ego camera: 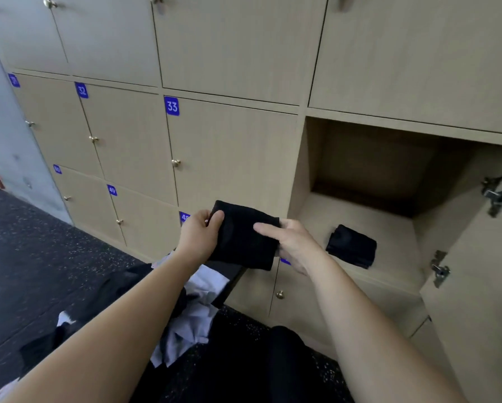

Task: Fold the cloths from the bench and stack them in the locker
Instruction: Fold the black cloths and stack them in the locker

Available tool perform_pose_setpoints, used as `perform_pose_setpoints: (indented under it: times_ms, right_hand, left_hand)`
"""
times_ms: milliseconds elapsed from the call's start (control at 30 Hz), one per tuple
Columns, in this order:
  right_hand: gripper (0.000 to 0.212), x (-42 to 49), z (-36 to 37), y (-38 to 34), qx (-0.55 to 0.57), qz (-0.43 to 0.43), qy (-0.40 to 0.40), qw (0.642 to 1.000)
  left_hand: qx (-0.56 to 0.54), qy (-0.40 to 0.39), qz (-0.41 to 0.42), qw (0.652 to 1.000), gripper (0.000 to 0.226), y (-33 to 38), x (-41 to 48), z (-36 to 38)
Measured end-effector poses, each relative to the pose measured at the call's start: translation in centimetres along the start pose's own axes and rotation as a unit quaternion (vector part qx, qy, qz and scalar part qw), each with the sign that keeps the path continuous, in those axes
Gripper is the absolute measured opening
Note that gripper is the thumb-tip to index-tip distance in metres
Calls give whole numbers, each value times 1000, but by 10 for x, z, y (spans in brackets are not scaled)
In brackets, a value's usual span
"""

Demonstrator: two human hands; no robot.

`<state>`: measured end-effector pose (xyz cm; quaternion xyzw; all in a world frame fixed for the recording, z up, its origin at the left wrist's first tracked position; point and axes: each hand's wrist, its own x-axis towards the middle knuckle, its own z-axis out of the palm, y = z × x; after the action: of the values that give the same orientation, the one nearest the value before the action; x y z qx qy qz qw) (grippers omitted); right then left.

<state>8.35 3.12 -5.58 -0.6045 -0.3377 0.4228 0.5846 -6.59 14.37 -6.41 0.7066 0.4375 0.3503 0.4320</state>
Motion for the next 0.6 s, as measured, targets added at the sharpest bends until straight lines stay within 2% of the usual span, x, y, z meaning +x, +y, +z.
perform_pose_setpoints:
  times_ms: [133, 267, 400, 500, 600]
  right_hand:
    - [16, -18, -39, 26, 64, 53, 45, 996]
    - [10, -26, -75, 43, 27, 27, 153, 988]
    - [38, -26, -114, 59, -45, 8, 250, 967]
    - [32, -22, -141, 76, -98, 7, 306, 947]
    - [52, -21, -164, 87, -125, -2, 339, 932]
  left_hand:
    - [2, -5, -2, 1000, 38, 8, -3, 41]
    - [-6, -69, -8, 998, 38, 9, -7, 85]
    - [-33, -167, -42, 985, 17, 11, -9, 126]
    - [-13, -219, -51, 974, 17, 10, -7, 156]
    - [-7, -232, -60, 971, 18, 11, -5, 186]
